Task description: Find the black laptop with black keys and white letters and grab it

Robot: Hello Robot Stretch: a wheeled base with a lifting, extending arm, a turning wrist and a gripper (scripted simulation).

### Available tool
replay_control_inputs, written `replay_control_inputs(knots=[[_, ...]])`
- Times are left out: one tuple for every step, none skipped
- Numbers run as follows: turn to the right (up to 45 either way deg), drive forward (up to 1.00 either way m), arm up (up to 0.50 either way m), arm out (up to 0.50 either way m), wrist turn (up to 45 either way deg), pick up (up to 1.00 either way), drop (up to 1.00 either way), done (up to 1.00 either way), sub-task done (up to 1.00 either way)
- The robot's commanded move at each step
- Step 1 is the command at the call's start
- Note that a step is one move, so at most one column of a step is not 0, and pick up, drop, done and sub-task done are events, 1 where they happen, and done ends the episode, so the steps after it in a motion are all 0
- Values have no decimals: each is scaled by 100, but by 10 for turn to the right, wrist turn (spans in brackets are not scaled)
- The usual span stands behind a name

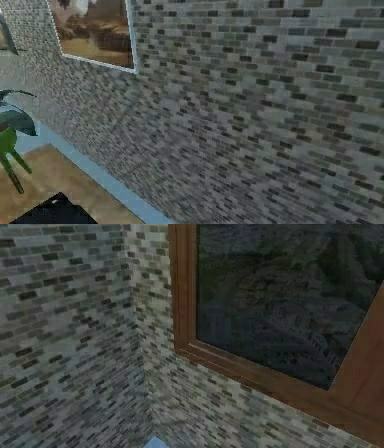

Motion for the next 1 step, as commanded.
replay_control_inputs(knots=[[-450, 0, 0, 0, 0, 0, 0, 0, 0]])
